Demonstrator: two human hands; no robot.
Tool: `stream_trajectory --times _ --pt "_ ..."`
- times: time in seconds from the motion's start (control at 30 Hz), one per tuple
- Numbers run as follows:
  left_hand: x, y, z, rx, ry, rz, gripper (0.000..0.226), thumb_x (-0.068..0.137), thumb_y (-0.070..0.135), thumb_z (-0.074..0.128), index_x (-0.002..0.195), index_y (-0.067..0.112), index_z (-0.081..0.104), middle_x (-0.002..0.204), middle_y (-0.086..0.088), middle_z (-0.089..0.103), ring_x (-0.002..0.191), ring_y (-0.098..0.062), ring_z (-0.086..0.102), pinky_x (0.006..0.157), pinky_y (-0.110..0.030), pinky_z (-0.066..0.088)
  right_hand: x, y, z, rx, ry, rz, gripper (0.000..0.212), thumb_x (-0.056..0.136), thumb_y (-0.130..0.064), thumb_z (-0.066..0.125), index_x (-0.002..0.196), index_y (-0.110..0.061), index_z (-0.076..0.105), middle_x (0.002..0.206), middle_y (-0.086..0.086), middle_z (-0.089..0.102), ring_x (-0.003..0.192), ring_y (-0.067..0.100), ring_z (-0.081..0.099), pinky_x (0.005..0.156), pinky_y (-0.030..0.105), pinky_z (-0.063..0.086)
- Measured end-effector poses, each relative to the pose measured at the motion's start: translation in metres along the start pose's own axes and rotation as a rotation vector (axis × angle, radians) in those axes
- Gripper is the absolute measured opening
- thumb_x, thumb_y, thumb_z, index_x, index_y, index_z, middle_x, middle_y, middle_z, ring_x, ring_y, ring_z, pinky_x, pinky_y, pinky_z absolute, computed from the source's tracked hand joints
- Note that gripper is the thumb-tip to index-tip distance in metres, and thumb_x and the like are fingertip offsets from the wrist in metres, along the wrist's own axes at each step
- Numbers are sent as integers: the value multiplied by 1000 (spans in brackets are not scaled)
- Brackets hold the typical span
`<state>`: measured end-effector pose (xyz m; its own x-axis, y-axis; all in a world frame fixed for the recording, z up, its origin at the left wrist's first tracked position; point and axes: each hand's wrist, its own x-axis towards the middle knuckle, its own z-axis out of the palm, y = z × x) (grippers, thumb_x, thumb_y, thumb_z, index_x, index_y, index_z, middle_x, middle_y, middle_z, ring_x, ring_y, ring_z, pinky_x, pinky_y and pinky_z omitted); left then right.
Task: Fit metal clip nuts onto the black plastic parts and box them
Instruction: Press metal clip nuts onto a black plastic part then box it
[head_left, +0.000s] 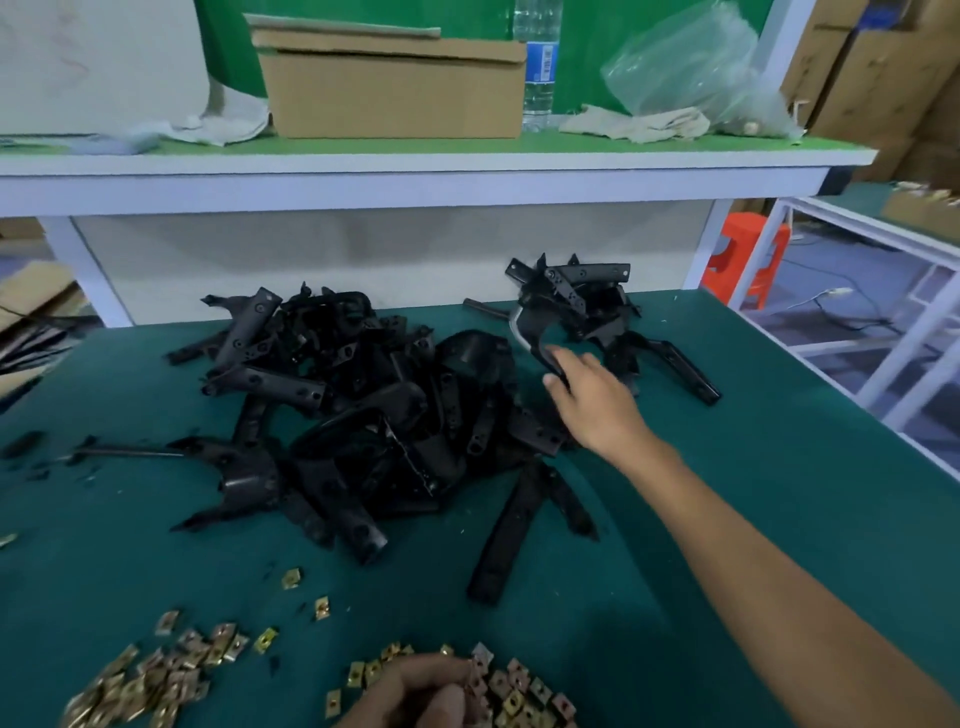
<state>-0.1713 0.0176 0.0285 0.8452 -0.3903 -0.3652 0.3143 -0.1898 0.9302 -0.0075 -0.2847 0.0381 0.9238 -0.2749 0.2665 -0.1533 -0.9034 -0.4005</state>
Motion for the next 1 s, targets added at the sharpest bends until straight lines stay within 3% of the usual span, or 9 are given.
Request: stream_trajectory --times 0.13,0.23,0.47,0.53,0.63,0.77,0.87,0.93,1.0 --pt "-7 0 -8 -70 179 216 15 92 34 67 85 29 79 81 -3 77 69 -15 70 66 -25 54 -65 -29 -42 -147 168 -249 49 105 -30 45 153 -35 32 108 3 46 94 25 48 73 35 40" --pt "-11 8 -12 -209 15 192 42 80 67 59 103 35 75 96 6 77 85 -11 73 69 -24 56 -141 -53 -54 -360 159 -412 69 91 -24 57 156 -34 35 112 4 52 89 26 44 79 39 42" --pt "-30 -22 0 -241 -52 128 25 81 40 72 91 18 73 80 -7 71 77 -16 68 67 -27 56 -268 -64 -58 -287 265 -152 98 72 -31 90 154 -35 36 133 6 53 114 31 49 94 43 33" --pt "-32 -31 0 -346 -62 143 24 78 38 68 89 18 74 88 -14 72 80 -21 65 66 -26 52 -293 -57 -69 66 327 169 112 63 -43 89 155 -46 26 142 -8 45 124 24 48 105 33 35" --pt "-37 -36 6 -458 -196 41 44 75 40 74 113 18 72 103 -18 72 84 -23 64 66 -30 49 -320 -58 -60 944 93 415 104 59 -33 99 144 -54 44 124 -20 67 104 13 68 87 14 52" --pt "-43 -32 3 -87 -453 60 22 92 45 62 110 37 72 95 4 75 80 -9 66 64 -24 50 -328 -74 -18 1261 -1 555 31 98 -9 60 118 -26 76 102 -6 76 86 9 72 72 20 57" --pt "-33 -42 -19 398 -152 354 31 100 56 44 114 42 67 105 19 70 96 2 63 81 -16 50 -324 -71 -13 1456 0 666 34 93 -34 58 122 -28 74 106 5 73 90 19 66 78 27 55" --pt "-19 -47 -38 679 164 540 28 104 36 47 123 32 68 112 16 66 103 -3 57 86 -11 41 -322 -58 -14 1477 42 707 39 95 -37 56 129 -28 70 129 4 69 109 26 63 97 38 47" --pt "-3 -54 -58 854 351 552 29 99 14 58 126 16 68 113 -3 65 102 -21 56 86 -26 46 -316 -52 -14 1496 71 722 39 95 -38 53 130 -30 69 133 3 68 108 22 67 88 34 54"
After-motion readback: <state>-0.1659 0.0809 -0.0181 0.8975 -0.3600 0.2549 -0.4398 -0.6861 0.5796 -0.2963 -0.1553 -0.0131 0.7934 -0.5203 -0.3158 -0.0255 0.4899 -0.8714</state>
